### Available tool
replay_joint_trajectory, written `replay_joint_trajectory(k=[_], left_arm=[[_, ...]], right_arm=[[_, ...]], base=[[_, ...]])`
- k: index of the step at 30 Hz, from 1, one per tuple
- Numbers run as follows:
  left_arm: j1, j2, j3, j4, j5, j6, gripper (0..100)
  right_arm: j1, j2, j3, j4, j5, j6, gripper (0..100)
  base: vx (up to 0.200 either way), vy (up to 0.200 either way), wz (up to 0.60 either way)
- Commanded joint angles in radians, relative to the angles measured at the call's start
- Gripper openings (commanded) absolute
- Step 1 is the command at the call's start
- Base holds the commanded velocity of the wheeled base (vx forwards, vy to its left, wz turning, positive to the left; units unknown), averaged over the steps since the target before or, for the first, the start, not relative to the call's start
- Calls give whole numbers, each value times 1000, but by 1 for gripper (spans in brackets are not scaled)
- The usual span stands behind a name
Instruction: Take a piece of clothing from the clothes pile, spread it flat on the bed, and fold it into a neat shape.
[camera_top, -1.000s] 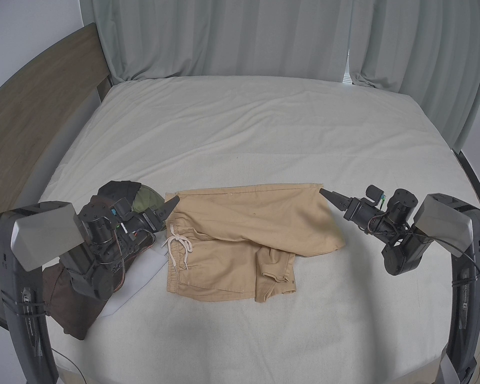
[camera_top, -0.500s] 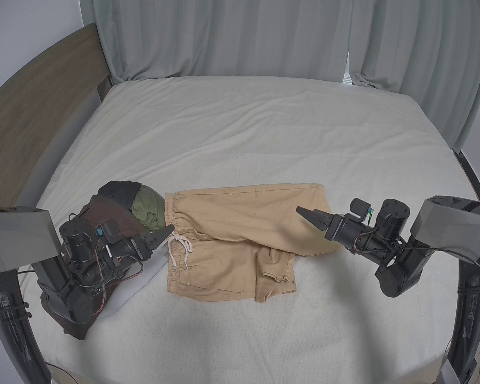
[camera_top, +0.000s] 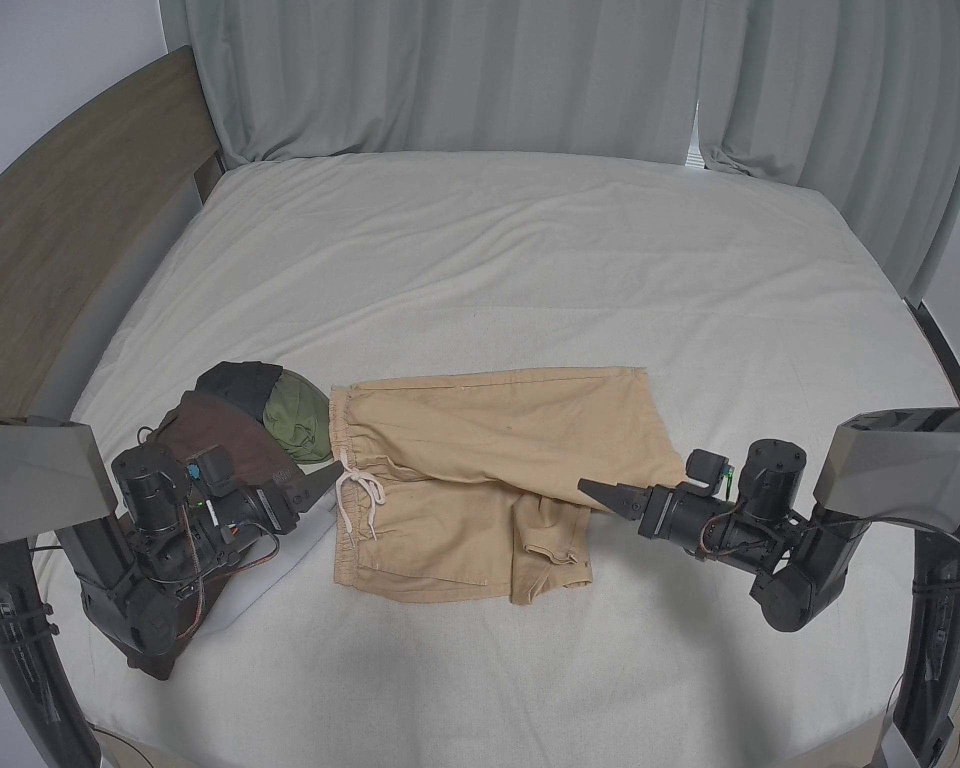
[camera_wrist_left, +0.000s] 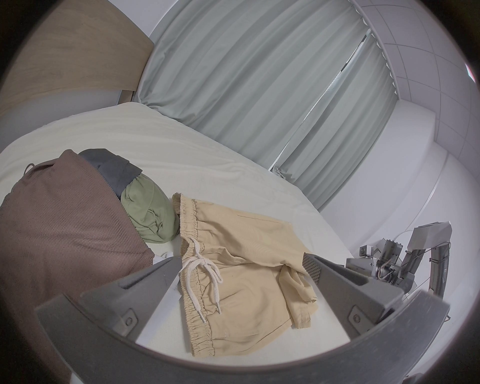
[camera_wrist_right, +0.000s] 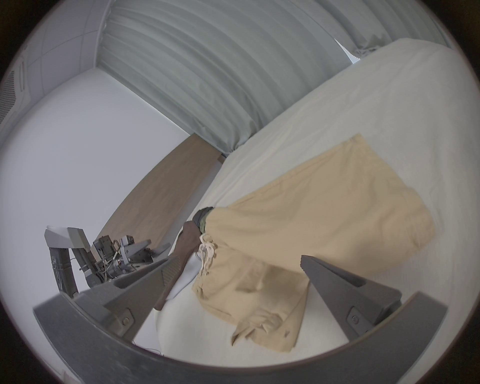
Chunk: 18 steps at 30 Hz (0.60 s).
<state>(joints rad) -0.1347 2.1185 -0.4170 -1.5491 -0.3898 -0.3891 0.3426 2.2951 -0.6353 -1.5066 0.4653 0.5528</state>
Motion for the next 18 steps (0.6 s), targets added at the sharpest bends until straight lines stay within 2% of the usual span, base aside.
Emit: replay_joint_trajectory(k=[1, 9, 11, 18], left_arm=[[0, 9, 1, 0, 0, 0, 100], [-5, 14, 1, 0, 0, 0, 100], [-6, 21, 1, 0, 0, 1, 100], [-8, 32, 1, 0, 0, 1, 100]], right_arm=[[10, -8, 43, 31, -1, -1, 100], [41, 6, 57, 19, -14, 1, 100], [65, 32, 57, -3, -43, 7, 100], [72, 64, 82, -30, -43, 41, 100]], base=[[0, 0, 0], [0, 0, 0], [0, 0, 0], [0, 0, 0]])
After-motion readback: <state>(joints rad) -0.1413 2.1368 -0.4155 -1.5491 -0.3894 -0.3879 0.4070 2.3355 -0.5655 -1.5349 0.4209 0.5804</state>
